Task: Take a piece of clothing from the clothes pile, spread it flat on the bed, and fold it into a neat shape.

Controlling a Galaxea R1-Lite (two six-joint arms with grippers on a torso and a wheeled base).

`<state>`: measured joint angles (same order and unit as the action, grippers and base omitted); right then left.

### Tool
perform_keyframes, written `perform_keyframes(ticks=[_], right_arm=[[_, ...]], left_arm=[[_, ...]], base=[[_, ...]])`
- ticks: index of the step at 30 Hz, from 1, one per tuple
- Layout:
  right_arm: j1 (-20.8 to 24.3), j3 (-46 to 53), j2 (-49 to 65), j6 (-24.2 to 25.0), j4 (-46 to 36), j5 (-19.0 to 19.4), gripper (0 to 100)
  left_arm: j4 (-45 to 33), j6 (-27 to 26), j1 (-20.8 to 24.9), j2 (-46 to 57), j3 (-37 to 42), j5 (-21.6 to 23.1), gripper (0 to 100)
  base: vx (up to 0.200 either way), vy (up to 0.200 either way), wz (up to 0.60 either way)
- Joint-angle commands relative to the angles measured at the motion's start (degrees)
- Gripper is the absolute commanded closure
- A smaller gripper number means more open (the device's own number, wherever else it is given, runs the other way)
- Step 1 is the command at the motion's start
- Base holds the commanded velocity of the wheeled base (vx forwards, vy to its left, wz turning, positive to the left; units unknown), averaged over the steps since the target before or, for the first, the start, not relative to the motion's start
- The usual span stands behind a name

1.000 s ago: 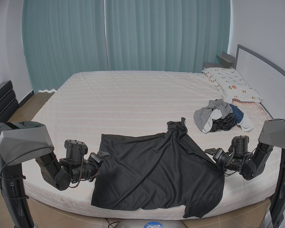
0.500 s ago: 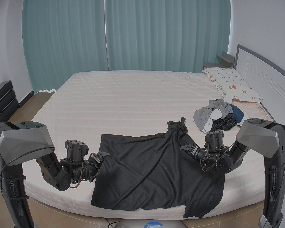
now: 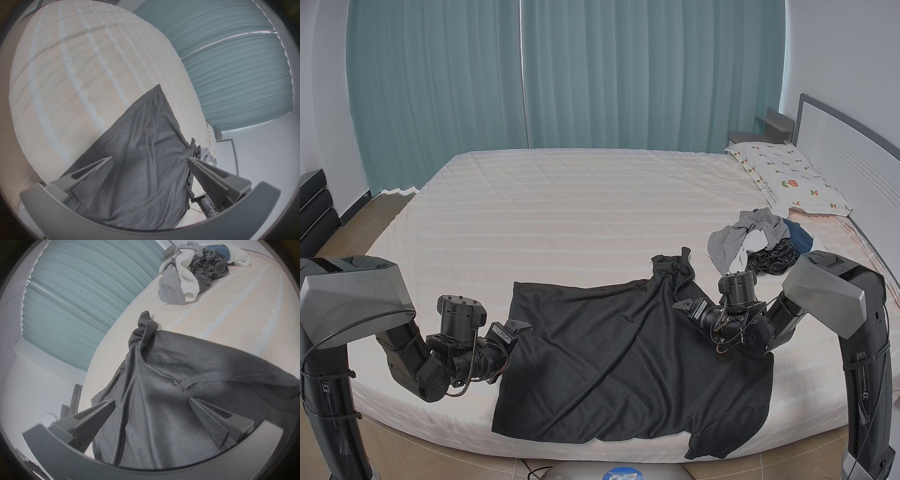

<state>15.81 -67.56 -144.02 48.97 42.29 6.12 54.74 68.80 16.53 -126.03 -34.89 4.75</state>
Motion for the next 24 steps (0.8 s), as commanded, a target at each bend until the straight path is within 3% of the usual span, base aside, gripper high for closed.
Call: perform_keyframes(ticks=[1, 5, 6, 18, 24], right_arm=[[-1.05, -5.83, -2.93, 0.16, -4.06, -0.67, 0], [-1.13, -8.03, -4.08, -0.01, -4.85, -1.99, 0], [-1.13, -8.38, -4.16, -0.01, -5.11, -2.25, 100], [-1.75, -16.99, -5.92, -0.01, -11.0, -8.67, 100], [-4.12, -17.61, -5.13, 0.07, -10.82, -9.02, 100]], left_arm=[[0.02, 0.01, -0.01, -0.1, -0.09, -0.01, 0], [0.02, 0.01, -0.01, -0.18, -0.09, -0.01, 0], [0.02, 0.01, -0.01, -0.18, -0.09, -0.01, 0], [0.02, 0.01, -0.01, -0.27, -0.09, -0.01, 0], [0.02, 0.01, -0.01, -0.27, -0.09, -0.01, 0]], base=[[0.0, 0.0, 0.0], [0.0, 0.0, 0.0], [0.0, 0.0, 0.0], [0.0, 0.0, 0.0], [0.0, 0.0, 0.0]])
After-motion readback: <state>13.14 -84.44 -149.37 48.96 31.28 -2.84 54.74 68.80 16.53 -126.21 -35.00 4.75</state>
